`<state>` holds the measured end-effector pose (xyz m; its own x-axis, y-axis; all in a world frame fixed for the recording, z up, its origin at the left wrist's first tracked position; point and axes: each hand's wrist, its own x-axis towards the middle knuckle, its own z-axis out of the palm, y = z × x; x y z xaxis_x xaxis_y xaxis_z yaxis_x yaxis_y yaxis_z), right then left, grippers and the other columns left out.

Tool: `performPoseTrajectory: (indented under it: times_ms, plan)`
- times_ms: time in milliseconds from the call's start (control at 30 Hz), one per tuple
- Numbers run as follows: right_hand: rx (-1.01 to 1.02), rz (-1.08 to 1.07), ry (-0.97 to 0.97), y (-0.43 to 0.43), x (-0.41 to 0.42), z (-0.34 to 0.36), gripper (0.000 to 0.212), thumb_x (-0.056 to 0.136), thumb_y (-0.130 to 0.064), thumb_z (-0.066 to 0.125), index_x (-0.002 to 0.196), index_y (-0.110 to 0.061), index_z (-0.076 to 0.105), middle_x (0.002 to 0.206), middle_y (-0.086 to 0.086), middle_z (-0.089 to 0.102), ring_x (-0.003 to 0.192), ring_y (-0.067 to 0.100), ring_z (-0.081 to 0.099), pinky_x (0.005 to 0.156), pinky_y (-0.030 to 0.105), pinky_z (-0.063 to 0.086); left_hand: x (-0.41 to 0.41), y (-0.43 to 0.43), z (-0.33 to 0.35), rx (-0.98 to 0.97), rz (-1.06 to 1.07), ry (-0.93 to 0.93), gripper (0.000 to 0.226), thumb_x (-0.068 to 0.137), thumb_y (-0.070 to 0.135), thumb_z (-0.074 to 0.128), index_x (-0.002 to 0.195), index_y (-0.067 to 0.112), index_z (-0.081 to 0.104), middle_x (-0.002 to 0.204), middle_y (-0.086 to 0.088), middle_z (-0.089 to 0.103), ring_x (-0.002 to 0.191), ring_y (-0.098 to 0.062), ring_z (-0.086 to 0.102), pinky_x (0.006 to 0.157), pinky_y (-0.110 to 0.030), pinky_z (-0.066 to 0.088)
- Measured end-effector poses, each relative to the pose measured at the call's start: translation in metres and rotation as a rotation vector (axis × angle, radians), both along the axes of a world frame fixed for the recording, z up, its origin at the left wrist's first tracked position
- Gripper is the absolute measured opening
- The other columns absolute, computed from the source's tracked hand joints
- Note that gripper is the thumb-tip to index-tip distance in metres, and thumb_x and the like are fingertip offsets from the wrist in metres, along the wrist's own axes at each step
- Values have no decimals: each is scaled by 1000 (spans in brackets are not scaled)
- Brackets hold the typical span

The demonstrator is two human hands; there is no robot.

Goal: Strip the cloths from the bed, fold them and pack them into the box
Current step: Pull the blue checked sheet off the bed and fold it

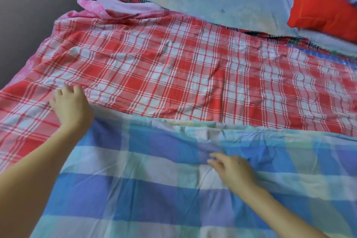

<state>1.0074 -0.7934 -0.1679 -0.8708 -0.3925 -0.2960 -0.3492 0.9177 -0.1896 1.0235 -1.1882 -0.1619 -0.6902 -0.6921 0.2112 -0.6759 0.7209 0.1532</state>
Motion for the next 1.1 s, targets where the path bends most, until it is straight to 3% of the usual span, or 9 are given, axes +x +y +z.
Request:
performPoseTrajectory:
  times_ms: [67,133,267,533,667,800,900,1000,1100]
  plan:
    - [-114,-50,462,17,-35,-1,14,83,-21,58,81,-14,70,67,9,69,61,32,67,48,35,49,10,40,-16,-144,-265,199,1,82,-1,51,81,-2,51,80,-27,50,76,-40,49,64,-46,32]
    - [33,-56,488,34,-70,-2,12,74,-3,68,85,-9,69,74,11,69,67,33,65,55,38,51,28,70,-46,-146,-486,217,12,86,8,45,74,4,47,70,-21,47,65,-37,47,59,-47,31]
    - [386,51,150,62,-111,-11,21,89,-24,59,110,-19,61,108,0,64,106,26,51,86,35,35,39,70,-94,-4,-348,126,26,89,20,37,87,1,54,82,-24,50,72,-38,46,64,-47,32]
    - [317,76,450,70,-149,-9,11,78,-14,68,68,-9,65,72,10,67,77,32,58,73,41,37,27,59,-100,62,-356,201,41,92,23,34,120,2,56,109,-22,53,89,-40,47,77,-49,36]
    - [344,-118,384,45,-133,-35,22,86,-5,50,98,-7,69,98,17,66,96,37,54,87,49,34,21,51,-106,79,-322,149,46,92,26,35,125,2,55,113,-24,53,90,-42,47,79,-49,37]
    - [158,-182,576,43,-52,-31,42,88,-29,50,127,-17,58,128,19,57,113,42,54,98,60,33,12,40,-101,195,-281,65,49,93,31,33,131,8,53,117,-27,49,97,-46,49,87,-51,39]
    - [234,-95,225,67,8,-40,60,88,-52,29,140,-25,46,144,12,45,131,36,43,99,65,32,1,23,-94,373,-275,-43,41,98,20,43,139,16,47,127,-27,43,112,-47,45,101,-48,35]
    - [355,-306,-19,111,-31,-47,69,89,-68,15,150,-36,10,160,-1,8,147,21,8,108,64,20,0,21,-80,546,-279,-58,49,94,9,50,142,10,41,135,-27,40,123,-40,42,108,-36,31]
    - [269,-494,-126,111,-82,-23,66,93,-64,17,151,-36,3,160,-1,1,147,21,3,110,63,14,26,35,-61,756,-183,162,49,88,10,50,137,4,47,115,-17,55,96,-26,55,87,-9,38]
